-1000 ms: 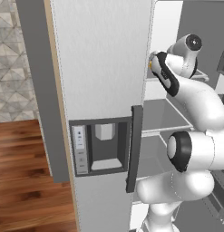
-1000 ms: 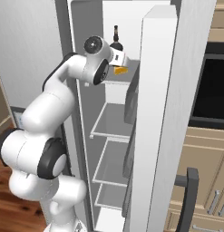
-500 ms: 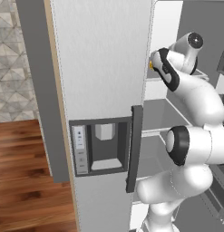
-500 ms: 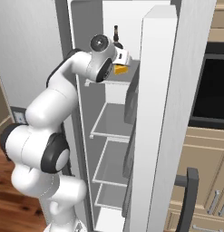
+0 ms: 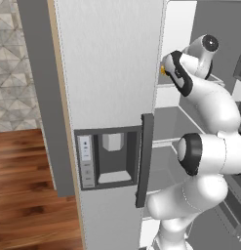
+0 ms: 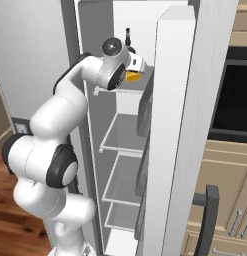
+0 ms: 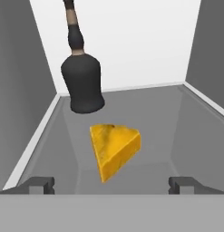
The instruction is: Pick the cheese from the fridge and the cheese grater from the cabinet and place them next to the salad bowl.
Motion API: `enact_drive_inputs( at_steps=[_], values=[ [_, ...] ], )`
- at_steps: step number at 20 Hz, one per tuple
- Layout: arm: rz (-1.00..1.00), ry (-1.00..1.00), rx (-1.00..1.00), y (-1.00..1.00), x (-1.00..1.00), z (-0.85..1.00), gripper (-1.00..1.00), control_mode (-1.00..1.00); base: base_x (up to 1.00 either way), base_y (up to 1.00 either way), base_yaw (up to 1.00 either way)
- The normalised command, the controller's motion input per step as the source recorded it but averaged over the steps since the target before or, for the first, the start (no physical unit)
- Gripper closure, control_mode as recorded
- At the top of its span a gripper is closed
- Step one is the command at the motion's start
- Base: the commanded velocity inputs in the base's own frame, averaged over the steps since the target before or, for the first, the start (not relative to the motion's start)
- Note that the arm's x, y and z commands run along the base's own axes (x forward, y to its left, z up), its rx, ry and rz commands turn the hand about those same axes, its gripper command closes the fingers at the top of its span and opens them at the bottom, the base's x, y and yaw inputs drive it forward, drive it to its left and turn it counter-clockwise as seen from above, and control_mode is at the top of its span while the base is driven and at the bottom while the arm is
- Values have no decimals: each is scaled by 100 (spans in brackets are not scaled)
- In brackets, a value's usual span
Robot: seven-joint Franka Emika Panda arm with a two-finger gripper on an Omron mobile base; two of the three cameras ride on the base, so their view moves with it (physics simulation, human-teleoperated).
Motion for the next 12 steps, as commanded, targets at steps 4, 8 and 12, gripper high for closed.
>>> enact_drive_inputs(
  at_steps=[4,8,12],
  values=[
    [0,6,0,0,7,-7,-100,-100,0,0,0],
    [0,10,0,0,6,-5,-100,-100,0,0,0],
    [0,3,2,0,13,0,-100,-100,0,0,0]
  ],
)
